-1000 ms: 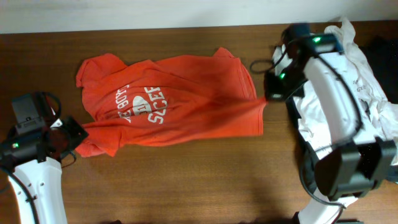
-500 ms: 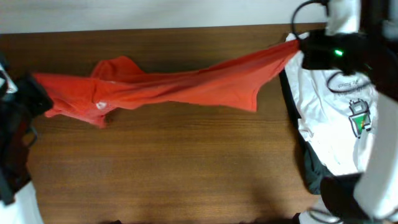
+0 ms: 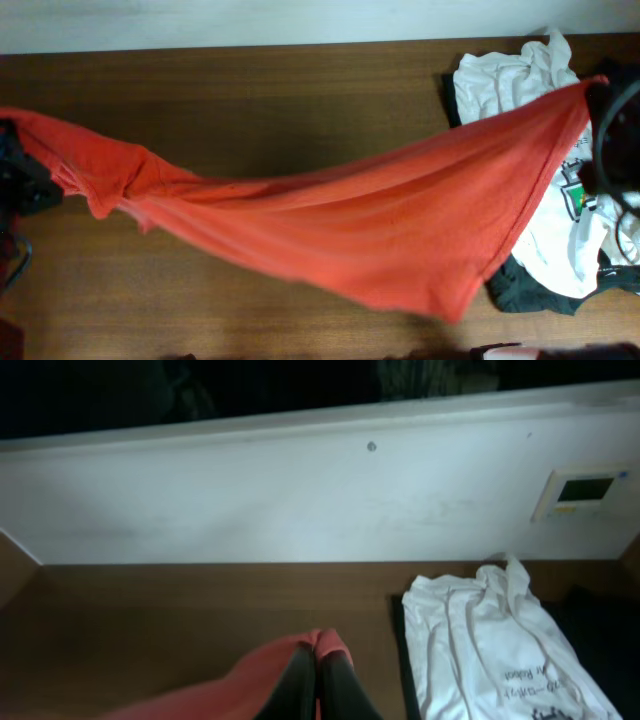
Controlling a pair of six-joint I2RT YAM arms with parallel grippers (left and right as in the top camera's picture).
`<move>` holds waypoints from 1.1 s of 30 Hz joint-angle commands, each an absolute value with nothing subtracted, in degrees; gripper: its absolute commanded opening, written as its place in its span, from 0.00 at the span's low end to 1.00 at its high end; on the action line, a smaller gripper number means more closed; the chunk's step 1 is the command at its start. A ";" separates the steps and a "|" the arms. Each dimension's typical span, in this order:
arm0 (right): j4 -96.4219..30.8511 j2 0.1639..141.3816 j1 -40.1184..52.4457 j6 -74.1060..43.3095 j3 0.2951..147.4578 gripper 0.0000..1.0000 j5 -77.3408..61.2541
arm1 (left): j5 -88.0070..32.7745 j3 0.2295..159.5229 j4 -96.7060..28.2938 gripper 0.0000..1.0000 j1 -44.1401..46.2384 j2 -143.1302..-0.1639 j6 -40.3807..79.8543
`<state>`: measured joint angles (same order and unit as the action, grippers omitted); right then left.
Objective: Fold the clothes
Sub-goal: 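Lift the orange t-shirt with both grippers and swing it forward, then lay the t-shirt flat on the table with both grippers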
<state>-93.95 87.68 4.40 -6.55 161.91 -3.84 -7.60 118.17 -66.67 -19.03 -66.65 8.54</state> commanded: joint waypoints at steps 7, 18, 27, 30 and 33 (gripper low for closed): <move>-85.76 114.76 4.10 -5.80 161.29 0.04 -7.16 | -9.67 118.61 -57.28 0.00 -14.61 -87.46 4.40; -55.29 122.15 3.36 -9.93 161.86 0.04 -11.77 | -9.63 120.95 -28.69 0.00 -14.70 -100.97 4.40; -73.41 119.11 -1.65 -8.14 161.97 0.04 -11.07 | -9.74 136.70 -50.83 0.00 -14.13 -100.97 4.21; -86.94 120.62 -2.00 -4.60 160.03 0.04 -9.98 | -9.69 134.89 -68.49 0.00 -12.82 -101.89 4.21; -96.44 122.34 -1.91 -3.18 156.86 0.04 -9.41 | -9.65 131.31 -80.90 0.00 -11.66 -104.20 4.16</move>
